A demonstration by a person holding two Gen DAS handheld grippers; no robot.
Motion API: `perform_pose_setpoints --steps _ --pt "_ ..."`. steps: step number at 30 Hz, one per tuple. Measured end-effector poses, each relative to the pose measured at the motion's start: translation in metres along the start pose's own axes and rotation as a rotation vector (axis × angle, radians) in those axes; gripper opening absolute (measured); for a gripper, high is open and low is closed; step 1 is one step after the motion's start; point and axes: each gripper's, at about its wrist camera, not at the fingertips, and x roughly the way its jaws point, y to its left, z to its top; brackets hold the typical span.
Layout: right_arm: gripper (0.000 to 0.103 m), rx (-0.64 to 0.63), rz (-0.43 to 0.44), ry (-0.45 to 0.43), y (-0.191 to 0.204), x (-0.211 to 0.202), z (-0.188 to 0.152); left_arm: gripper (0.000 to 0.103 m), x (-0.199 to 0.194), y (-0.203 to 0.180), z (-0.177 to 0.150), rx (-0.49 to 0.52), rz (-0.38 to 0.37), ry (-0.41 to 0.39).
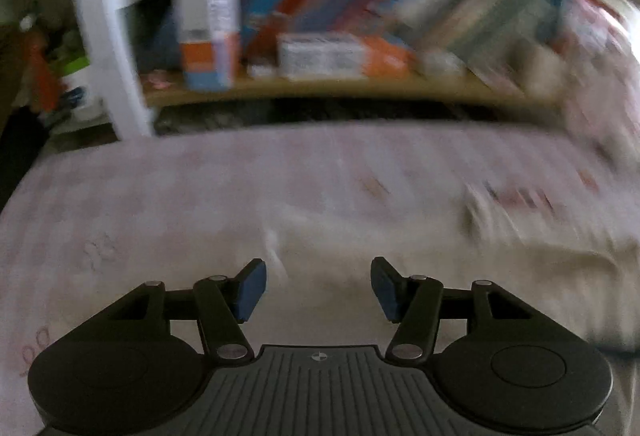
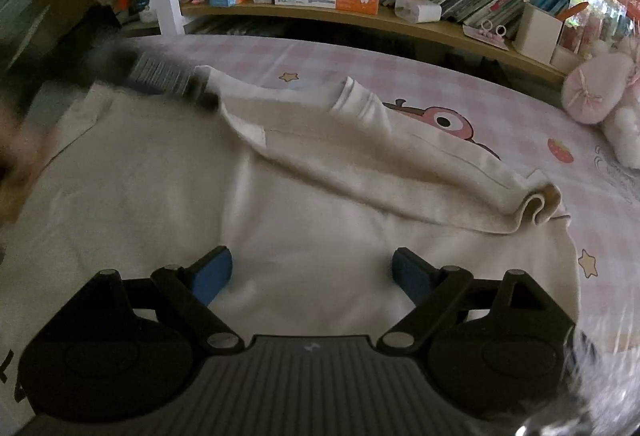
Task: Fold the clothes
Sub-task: 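Smooth the folded shirt with the left tool while the right tool hovers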
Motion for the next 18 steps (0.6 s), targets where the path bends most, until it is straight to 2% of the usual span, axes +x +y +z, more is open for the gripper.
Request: perform_pose_setpoints --steps 3,5,7,9,11,15,18 --pt "0.088 -0.001 0.004 0.008 -0.001 0.000 0.001 0.057 -0.006 0.025 0.013 -0.118 0.002 -0.026" --pt "0.085 0.005 0.002 0.002 -0.002 -0.001 0.002 0.058 -0.023 0.036 0.007 -0.127 -0.045 -0.052" --pt "0.085 0.034 -0.001 -0.016 -0.007 -0.002 0.004 0.058 -0.039 0.039 -0.009 -0.088 -0.091 -0.055" --pt "0.079 0.065 0.006 -0.013 -0.012 0.001 0.008 0.058 -0.056 0.037 -0.031 -0.034 -0.123 -0.047" --pt "0.077 0.075 0.004 -0.005 -0.016 0.006 0.012 0.058 -0.069 0.032 -0.053 0.018 -0.145 -0.037" --pt "0.077 0.076 -0.014 -0.004 -0.021 0.019 0.026 0.058 -0.084 0.023 -0.096 0.084 -0.140 0.016" --pt "0.077 0.095 -0.039 -0.021 -0.031 0.036 0.044 0.059 -0.086 0.021 -0.116 0.103 -0.113 0.059"
